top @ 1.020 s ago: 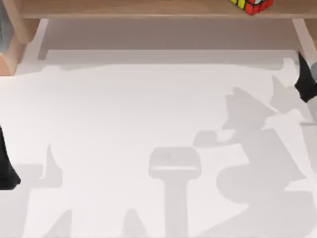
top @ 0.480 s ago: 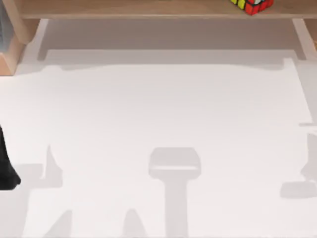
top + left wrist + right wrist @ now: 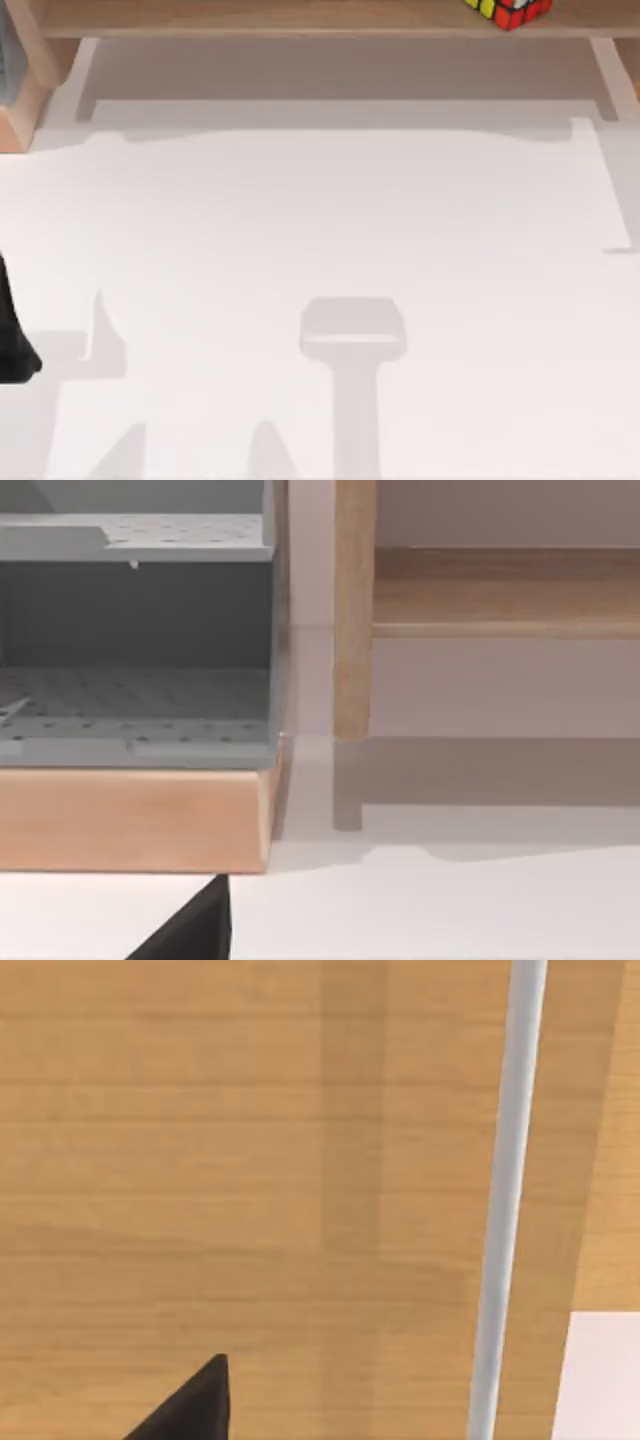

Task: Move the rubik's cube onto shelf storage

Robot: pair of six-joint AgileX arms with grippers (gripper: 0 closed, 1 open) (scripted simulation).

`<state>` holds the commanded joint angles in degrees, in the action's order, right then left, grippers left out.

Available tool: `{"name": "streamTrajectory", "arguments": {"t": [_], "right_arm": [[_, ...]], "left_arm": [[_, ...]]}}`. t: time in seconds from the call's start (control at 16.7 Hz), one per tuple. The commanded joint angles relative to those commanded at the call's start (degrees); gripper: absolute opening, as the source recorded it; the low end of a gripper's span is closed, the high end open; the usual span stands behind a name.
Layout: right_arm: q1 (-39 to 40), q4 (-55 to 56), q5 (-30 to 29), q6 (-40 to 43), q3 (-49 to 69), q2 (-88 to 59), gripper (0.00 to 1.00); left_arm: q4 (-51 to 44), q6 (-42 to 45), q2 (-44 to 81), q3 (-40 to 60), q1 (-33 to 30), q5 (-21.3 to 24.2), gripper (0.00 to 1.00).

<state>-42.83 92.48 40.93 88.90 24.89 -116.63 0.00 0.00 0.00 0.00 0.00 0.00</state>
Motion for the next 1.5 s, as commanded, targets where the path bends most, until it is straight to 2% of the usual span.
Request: {"name": "streamTrajectory", "arguments": {"t": [0.84, 1.5], "right_arm": [[3.4, -3.2, -3.4, 0.1, 4.5, -1.4, 1.00], [3.4, -3.2, -3.4, 0.1, 4.5, -1.4, 0.17]], "left_arm": [[0.0, 0.0, 0.0, 0.0, 0.0, 0.0, 1.00], [0.0, 0.0, 0.0, 0.0, 0.0, 0.0, 1.00]]}}
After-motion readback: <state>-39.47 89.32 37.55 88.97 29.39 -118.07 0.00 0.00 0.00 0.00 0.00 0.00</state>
